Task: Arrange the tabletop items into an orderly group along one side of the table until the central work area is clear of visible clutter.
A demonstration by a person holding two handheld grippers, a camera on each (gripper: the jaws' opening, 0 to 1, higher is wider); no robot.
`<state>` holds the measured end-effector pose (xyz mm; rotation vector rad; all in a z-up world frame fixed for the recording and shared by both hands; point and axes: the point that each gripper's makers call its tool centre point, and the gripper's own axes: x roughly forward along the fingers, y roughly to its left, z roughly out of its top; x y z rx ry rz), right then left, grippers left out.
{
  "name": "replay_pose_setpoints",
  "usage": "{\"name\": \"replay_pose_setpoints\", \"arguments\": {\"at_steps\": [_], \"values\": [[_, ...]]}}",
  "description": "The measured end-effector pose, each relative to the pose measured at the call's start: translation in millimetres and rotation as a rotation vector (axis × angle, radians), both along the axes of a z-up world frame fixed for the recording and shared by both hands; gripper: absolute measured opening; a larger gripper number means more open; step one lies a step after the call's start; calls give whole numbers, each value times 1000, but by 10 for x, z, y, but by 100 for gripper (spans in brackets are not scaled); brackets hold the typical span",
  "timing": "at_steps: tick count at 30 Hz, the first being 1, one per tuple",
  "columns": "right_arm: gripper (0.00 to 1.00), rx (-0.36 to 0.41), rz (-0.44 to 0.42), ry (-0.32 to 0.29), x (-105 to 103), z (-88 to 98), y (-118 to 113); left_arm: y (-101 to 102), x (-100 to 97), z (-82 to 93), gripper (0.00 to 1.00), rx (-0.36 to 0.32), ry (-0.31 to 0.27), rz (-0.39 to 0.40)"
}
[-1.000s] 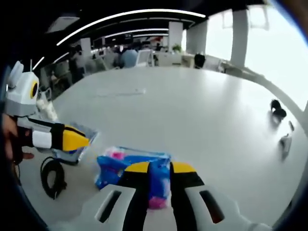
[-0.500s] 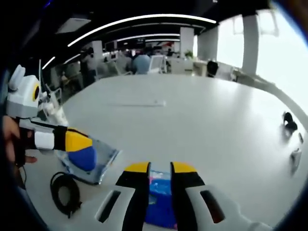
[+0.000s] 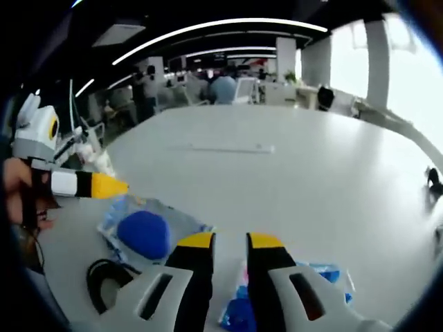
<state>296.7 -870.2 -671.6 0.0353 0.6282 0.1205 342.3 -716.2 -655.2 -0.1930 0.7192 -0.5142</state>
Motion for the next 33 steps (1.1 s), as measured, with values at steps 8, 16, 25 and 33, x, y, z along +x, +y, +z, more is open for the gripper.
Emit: {"name": "replay_pose_setpoints", "arguments": {"at_steps": [8, 16, 25, 33], "values": [[15, 10, 22, 2, 48, -22, 139, 180, 20, -12, 28, 2, -2, 38], [14, 17, 21, 8, 32, -31, 198, 227, -22, -48, 29, 11, 6, 40], [14, 26, 3, 11, 14, -39, 184, 237, -65, -84, 30, 18, 12, 27], [14, 32, -3, 12, 26, -33, 201, 274, -77, -114, 31, 26, 12, 19]]}}
